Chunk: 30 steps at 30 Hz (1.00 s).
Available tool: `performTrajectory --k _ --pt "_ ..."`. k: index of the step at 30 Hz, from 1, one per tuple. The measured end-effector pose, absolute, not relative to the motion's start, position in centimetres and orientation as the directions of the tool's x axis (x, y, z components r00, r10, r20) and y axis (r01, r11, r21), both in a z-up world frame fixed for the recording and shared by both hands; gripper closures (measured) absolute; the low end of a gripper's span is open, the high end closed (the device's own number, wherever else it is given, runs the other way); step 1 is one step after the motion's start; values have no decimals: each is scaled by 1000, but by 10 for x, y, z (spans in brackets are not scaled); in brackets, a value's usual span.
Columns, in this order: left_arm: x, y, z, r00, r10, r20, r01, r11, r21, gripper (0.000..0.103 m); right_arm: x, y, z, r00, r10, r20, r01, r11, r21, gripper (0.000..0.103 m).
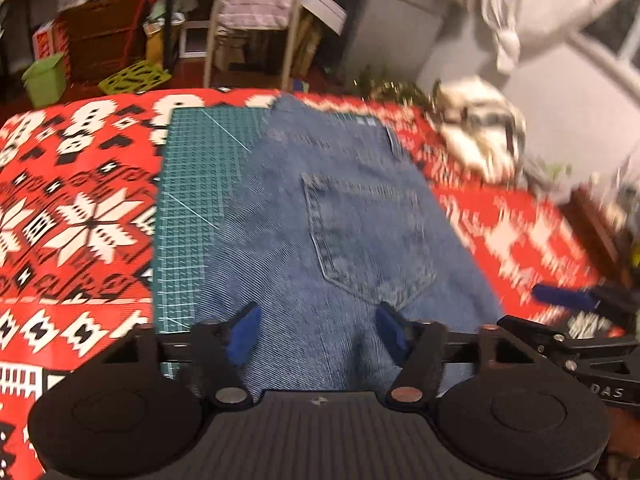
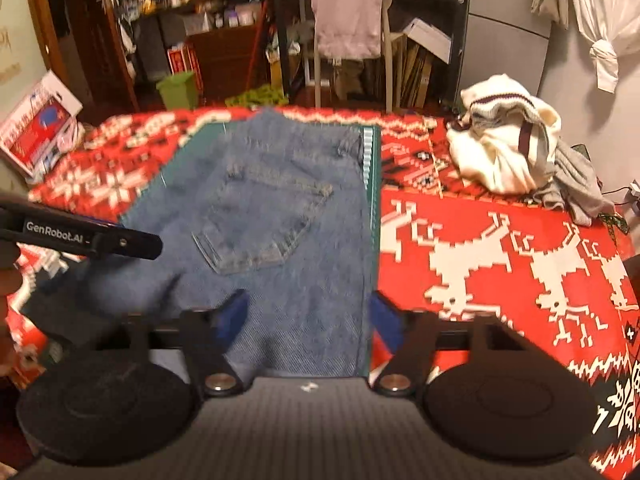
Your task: Fold clothes
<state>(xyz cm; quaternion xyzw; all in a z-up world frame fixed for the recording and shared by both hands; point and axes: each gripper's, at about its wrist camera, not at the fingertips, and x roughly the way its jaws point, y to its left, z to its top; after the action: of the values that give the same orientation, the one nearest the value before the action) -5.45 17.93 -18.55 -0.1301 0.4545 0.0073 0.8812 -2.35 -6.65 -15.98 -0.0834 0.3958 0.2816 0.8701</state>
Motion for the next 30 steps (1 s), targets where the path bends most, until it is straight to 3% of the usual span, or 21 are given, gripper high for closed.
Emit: performTrajectory --k 1,4,10,16,30 --pt "-55 183 -185 587 -110 -802 -141 962 -236 72 -22 -64 -157 525 433 -733 -563 822 83 70" --pt "-56 192 -186 574 -126 -809 -164 950 -264 93 -16 -44 -168 512 424 -747 -587 808 56 86" --pt "-62 189 -204 507 -177 -843 -135 950 -281 96 -17 -52 -192 525 369 -767 -575 818 -1 93" --pt "-78 188 -205 509 -167 -844 -125 956 -265 96 -26 -82 -209 540 343 -769 -553 833 -17 92" --pt "-95 178 -203 514 -185 -838 -85 961 -264 95 -40 -68 -177 517 421 -746 -627 779 6 91"
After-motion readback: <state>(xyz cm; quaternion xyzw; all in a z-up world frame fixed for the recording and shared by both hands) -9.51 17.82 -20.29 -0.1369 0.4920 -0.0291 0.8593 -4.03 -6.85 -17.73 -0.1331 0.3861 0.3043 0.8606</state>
